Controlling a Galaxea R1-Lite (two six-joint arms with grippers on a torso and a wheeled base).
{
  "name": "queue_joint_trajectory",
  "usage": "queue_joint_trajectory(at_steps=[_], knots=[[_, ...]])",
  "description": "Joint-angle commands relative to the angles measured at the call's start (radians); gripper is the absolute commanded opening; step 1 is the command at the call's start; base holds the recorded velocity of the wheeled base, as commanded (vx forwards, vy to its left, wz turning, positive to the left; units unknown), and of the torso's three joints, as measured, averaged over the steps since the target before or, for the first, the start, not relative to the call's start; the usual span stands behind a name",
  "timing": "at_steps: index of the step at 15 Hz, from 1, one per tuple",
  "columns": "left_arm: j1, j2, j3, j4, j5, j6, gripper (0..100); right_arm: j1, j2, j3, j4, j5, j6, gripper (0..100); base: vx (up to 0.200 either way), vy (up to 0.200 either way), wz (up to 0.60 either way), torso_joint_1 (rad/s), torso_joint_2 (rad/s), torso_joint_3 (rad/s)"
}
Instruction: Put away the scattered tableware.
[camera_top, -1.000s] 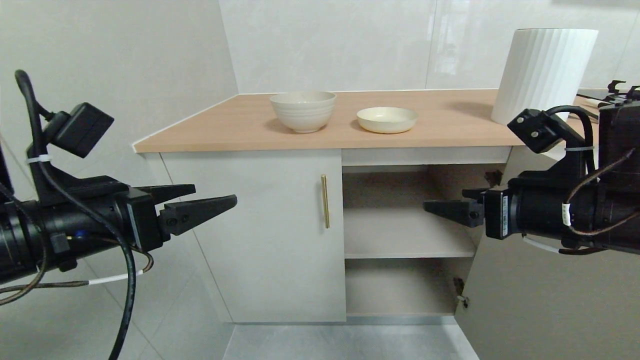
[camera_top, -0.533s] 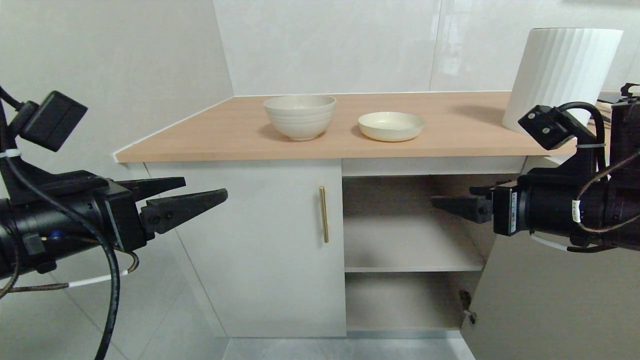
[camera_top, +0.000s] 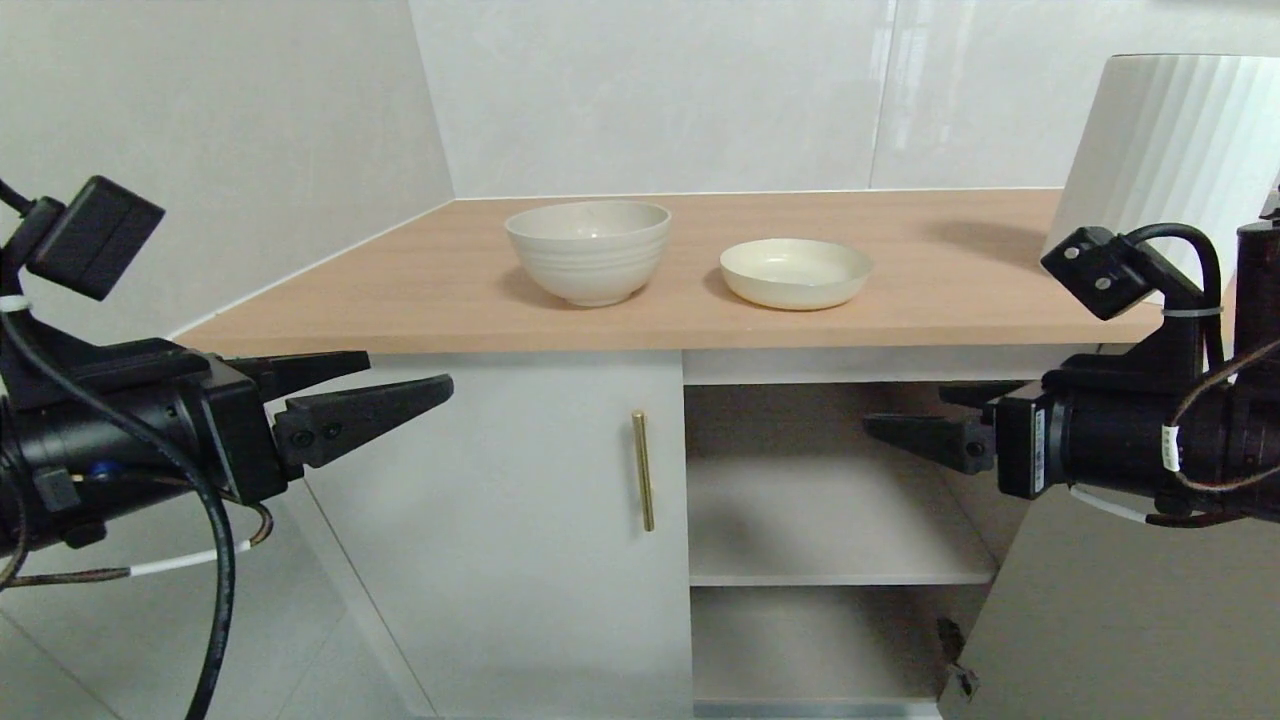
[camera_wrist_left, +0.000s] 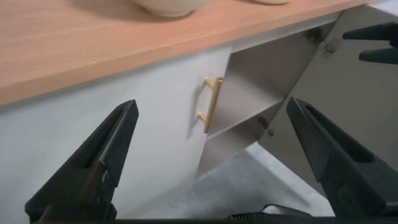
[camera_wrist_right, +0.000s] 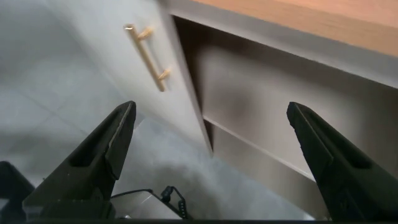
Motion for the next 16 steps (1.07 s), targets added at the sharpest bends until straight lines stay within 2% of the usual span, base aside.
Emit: queue_joint_trajectory(at_steps=[1,7,9,16], knots=[[0.0,0.001,0.0,0.0,0.0,-0.001,100,-0.001,-0.005,0.004,0.0,0.0,-0.002,100,0.0,0.0,0.0,0.0,0.0,0.0],[0.002,0.011,0.0,0.0,0.0,-0.004,100,-0.001,-0.008,0.009,0.0,0.0,-0.003,100,0.0,0.0,0.0,0.003,-0.05,-0.037],[0.002,0.012,0.0,0.0,-0.001,-0.004,100,-0.001,-0.008,0.009,0.0,0.0,-0.003,100,0.0,0.0,0.0,0.027,-0.2,-0.303],[0.003,0.052,0.0,-0.002,-0.001,-0.005,100,-0.016,0.007,0.007,0.0,0.0,-0.003,100,0.0,0.0,0.0,0.106,-0.48,-0.338]])
